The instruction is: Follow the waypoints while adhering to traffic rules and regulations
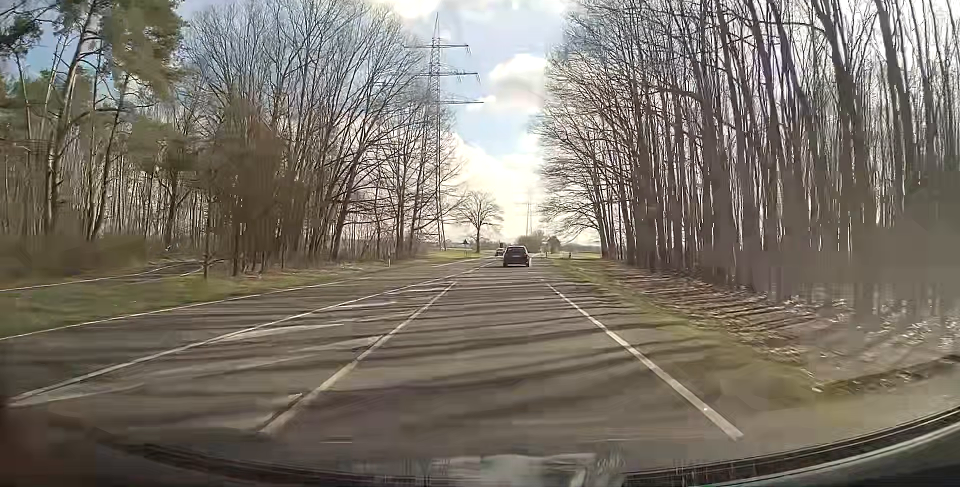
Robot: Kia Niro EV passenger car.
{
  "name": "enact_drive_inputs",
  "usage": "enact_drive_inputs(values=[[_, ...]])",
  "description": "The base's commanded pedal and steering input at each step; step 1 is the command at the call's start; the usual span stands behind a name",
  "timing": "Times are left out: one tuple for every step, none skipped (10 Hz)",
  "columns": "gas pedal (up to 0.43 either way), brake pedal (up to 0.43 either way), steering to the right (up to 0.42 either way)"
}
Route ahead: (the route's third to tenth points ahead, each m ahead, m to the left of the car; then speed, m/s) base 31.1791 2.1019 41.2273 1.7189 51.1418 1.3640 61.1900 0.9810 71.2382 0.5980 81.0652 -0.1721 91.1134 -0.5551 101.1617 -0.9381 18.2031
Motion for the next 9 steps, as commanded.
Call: enact_drive_inputs(values=[[0.248,0.000,-0.002],[0.248,0.000,-0.001],[0.248,0.000,0.001],[0.248,0.000,0.003],[0.248,0.000,0.002],[0.248,0.000,0.002],[0.248,0.000,0.003],[0.248,0.000,0.003],[0.240,0.000,0.003]])
